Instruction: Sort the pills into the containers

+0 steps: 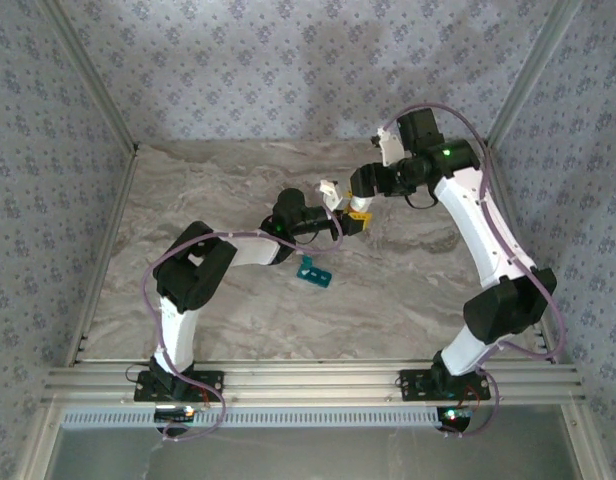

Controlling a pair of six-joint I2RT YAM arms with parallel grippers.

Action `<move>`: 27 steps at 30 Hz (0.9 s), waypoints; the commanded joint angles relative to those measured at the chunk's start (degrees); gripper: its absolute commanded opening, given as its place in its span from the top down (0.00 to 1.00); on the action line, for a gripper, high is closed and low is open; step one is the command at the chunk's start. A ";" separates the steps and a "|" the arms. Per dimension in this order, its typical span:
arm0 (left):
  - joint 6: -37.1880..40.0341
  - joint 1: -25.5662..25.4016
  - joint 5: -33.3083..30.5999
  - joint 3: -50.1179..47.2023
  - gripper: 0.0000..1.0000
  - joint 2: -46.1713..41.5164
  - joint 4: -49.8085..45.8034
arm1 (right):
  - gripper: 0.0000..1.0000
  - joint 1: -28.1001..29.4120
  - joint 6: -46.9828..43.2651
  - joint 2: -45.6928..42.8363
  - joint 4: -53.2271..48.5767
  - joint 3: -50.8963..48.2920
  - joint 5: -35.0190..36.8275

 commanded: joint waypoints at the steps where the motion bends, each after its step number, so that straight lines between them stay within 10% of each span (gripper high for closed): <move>1: 0.36 -0.36 0.09 2.02 1.00 0.84 0.92 | 0.34 0.36 -0.94 0.37 -1.25 1.72 0.10; 27: -0.13 -0.33 -0.17 2.28 1.00 0.75 0.05 | 0.54 4.78 14.87 -3.17 6.87 -9.28 7.49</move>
